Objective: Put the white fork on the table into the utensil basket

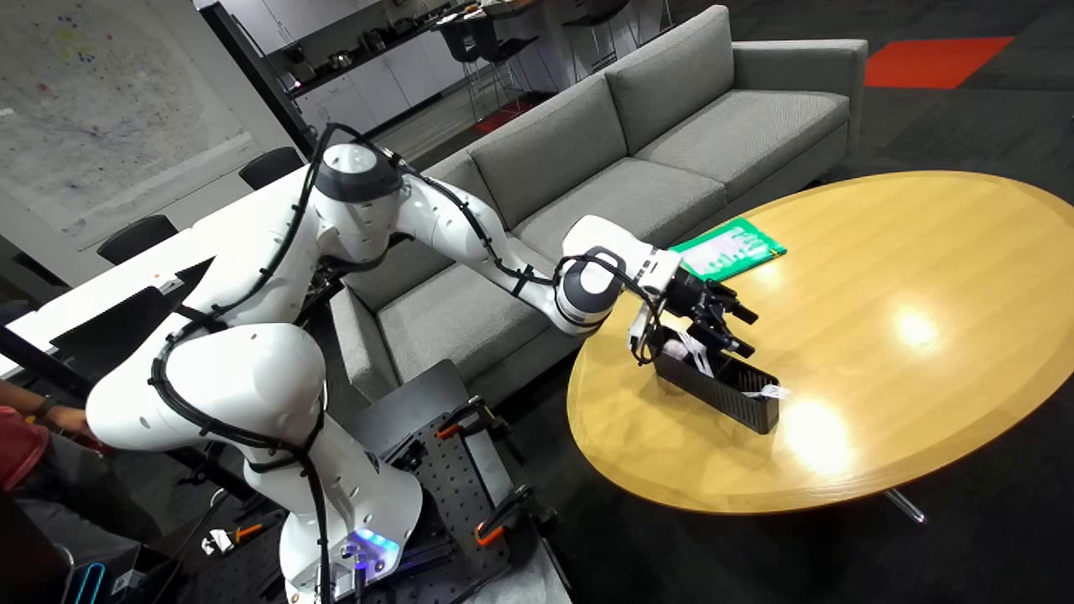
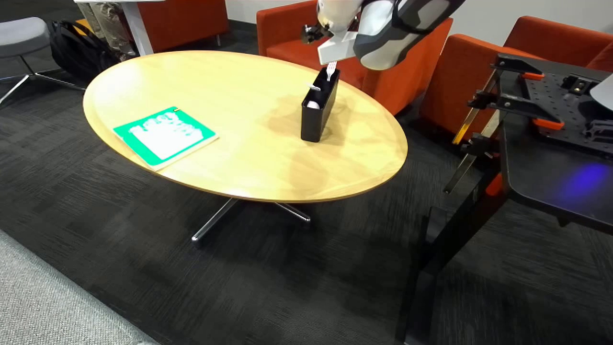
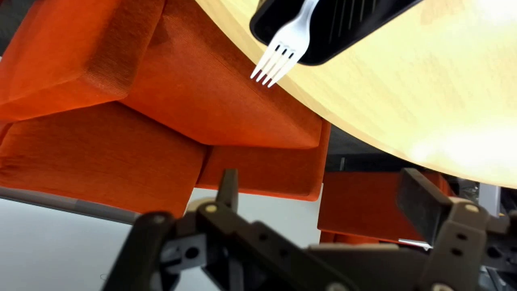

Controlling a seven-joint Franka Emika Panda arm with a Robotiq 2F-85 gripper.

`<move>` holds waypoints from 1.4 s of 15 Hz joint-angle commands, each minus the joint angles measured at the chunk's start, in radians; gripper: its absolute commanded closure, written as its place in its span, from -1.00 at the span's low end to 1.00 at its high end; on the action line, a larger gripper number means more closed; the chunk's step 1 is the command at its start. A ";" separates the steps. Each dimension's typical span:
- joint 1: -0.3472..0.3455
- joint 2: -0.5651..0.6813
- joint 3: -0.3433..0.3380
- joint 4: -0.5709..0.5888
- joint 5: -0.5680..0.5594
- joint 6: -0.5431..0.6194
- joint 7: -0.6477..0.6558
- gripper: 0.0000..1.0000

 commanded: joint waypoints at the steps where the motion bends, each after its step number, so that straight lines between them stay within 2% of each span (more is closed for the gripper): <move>1: -0.077 -0.238 0.055 -0.077 -0.023 0.064 -0.257 -1.00; 5: -0.135 -0.425 0.098 -0.135 -0.033 0.095 -0.537 -1.00; 13: -0.228 -0.801 0.162 -0.273 -0.107 0.026 -1.005 -1.00; 14: -0.235 -0.848 0.163 -0.295 -0.132 0.008 -1.046 -1.00; 16: -0.271 -0.934 0.177 -0.322 -0.251 -0.040 -1.061 -1.00; 18: -0.324 -1.008 0.211 -0.336 -0.348 -0.110 -1.079 -1.00; 21: -0.454 -1.102 0.324 -0.337 -0.472 -0.262 -1.097 -1.00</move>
